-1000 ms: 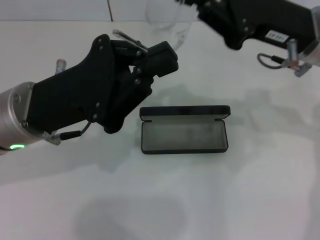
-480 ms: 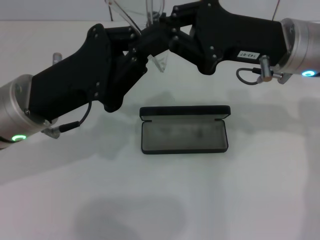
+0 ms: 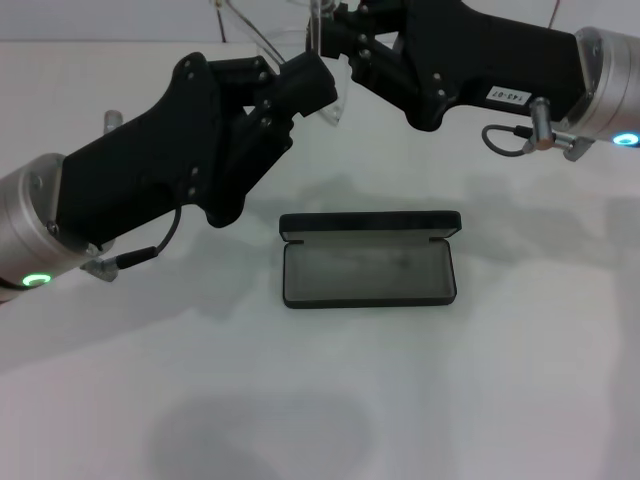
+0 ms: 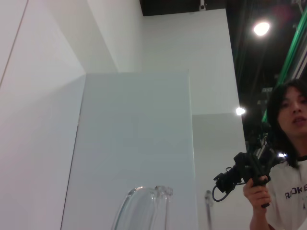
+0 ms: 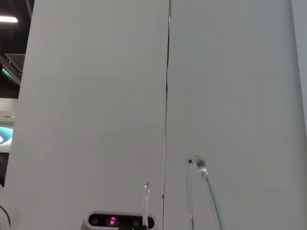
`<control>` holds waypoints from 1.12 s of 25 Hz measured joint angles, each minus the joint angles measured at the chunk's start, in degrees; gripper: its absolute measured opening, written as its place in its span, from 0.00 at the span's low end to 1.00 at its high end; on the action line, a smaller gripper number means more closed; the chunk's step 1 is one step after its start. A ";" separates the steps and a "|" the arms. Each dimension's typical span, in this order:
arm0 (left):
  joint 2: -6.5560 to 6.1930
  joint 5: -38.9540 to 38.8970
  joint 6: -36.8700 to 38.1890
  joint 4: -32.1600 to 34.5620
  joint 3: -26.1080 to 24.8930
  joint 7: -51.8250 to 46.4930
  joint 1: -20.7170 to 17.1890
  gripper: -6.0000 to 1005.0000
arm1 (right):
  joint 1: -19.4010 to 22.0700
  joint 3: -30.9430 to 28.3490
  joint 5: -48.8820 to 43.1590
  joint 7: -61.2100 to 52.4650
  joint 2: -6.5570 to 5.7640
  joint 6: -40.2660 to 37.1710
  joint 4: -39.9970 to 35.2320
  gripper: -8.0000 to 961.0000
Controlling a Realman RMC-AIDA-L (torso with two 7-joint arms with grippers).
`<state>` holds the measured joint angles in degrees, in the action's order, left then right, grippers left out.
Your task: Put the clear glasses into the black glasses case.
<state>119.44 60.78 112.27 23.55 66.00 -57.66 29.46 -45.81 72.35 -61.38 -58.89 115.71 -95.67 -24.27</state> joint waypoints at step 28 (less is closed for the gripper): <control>0.00 -0.23 -0.13 0.00 0.00 0.17 0.01 0.05 | -0.77 5.59 -1.38 -0.02 0.14 2.86 -0.26 0.07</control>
<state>119.44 60.55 112.14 23.55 66.00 -57.48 29.47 -46.58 77.94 -62.76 -58.91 115.84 -92.81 -24.53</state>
